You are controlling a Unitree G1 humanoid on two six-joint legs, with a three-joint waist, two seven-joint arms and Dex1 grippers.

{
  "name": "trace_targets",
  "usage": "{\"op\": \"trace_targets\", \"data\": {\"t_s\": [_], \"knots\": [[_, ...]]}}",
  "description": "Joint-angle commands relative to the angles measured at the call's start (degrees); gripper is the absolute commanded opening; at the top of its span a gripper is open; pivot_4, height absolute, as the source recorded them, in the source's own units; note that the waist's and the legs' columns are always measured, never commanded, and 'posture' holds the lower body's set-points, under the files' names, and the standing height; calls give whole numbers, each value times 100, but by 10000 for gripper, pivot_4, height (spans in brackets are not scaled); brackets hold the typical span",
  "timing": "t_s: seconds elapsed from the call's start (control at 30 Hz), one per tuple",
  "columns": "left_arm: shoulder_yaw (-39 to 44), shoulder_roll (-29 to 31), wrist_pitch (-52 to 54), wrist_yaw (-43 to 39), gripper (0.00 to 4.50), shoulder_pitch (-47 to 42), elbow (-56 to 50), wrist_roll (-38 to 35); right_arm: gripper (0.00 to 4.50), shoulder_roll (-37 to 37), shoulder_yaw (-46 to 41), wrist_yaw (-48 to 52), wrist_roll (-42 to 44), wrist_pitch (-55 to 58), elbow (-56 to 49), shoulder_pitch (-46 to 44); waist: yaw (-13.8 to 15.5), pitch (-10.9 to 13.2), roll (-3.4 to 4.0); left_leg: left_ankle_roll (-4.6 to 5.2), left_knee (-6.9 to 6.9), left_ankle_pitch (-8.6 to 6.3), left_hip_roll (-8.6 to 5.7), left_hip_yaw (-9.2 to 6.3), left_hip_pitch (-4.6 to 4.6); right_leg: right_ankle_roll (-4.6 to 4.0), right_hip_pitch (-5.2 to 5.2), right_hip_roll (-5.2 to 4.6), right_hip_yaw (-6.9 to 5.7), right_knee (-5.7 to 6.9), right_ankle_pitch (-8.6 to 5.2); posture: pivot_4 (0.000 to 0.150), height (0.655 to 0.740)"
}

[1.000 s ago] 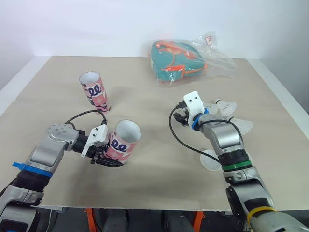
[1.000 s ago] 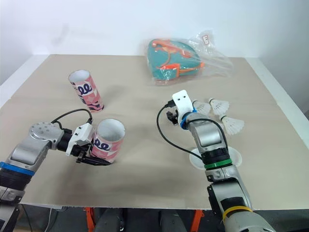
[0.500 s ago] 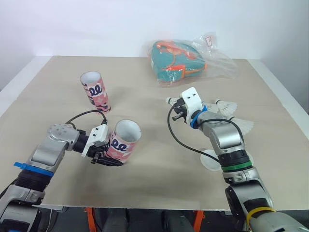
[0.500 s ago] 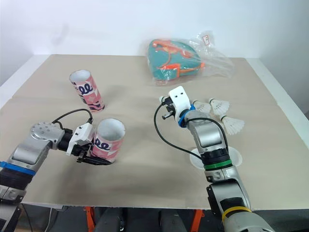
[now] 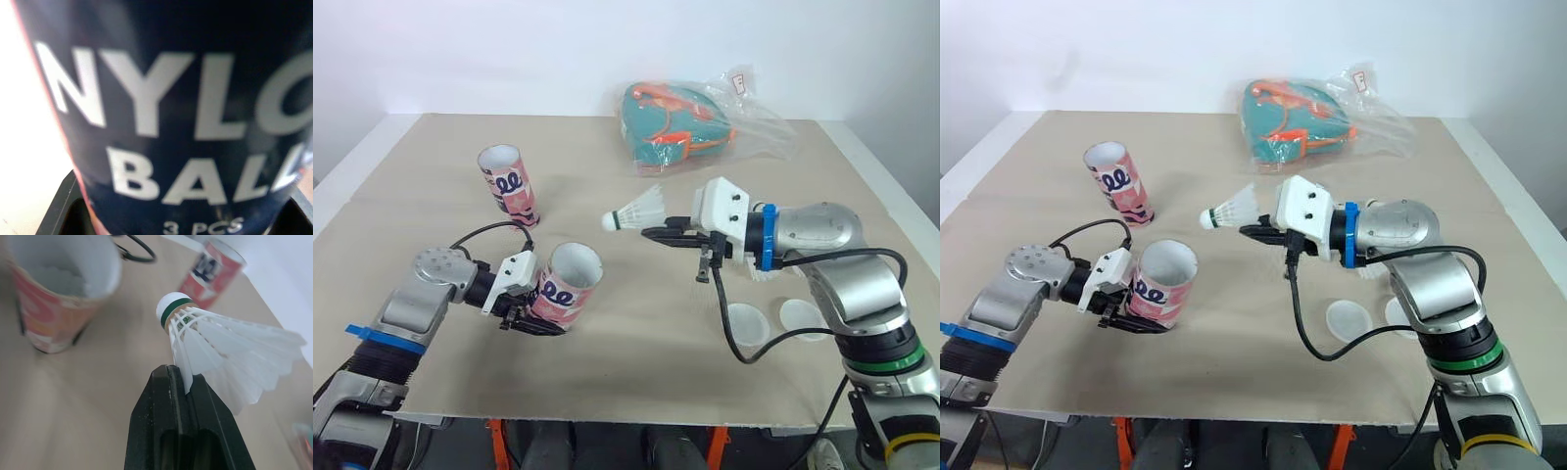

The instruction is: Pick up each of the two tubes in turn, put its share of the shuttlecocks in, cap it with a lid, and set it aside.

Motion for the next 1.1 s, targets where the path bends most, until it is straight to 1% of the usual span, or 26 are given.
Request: {"op": "trace_targets", "data": {"t_s": [0.03, 0.2, 0.4, 0.7, 0.87, 1.0, 1.1], "knots": [[-201, -65, 55, 94, 26644, 23, 22, 148, 1276, 65, 74, 175, 71, -181, -148, -266, 1, 0, 0, 0, 0, 0, -1, 6, 0, 0, -2, -6, 0, 0, 0, 1500, 7387], [-193, -45, 122, 88, 26644, 42, -57, 130, 1276, 218, -25, 316, 421, -107, -224, -349, 14, 0, -1, 0, -3, 0, -6, 9, -6, 5, -4, -12, 0, -1, -4, 1500, 7387], [-176, -35, 184, 103, 26644, 53, -113, 119, 1276, 116, -181, 474, 783, 12, -276, -300, 14, 0, -1, 0, -3, 0, -6, 8, -6, 5, -4, -12, -1, -1, -3, 1500, 7387], [-184, -49, 277, 112, 26644, 33, -191, 106, 1276, 10, 14, 670, 830, 2, -393, -257, 13, 0, -1, 0, -5, 0, -6, 9, -6, 5, -6, -14, -1, -1, -5, 1500, 7387], [-186, -37, 327, 102, 26644, 24, -233, 103, 1276, -19, 389, 1023, 634, -163, -313, -313, 14, 0, -1, 0, -5, 0, -7, 10, -6, 5, -7, -15, -1, -1, -5, 1500, 7387], [-185, -45, 362, 113, 26644, 22, -265, 113, 1276, 45, 738, 1271, 397, -330, -94, -520, 12, 0, 0, 0, -5, 0, -7, 13, -7, 5, -9, -16, -1, -1, -5, 1500, 7387], [-180, -47, 404, 122, 26644, 36, -313, 106, 10193, 200, 867, 1311, 375, -97, 228, -830, 11, 0, -1, 0, -4, 0, -6, 15, -6, 4, -12, -17, -1, -1, -4, 1500, 7387]]}}
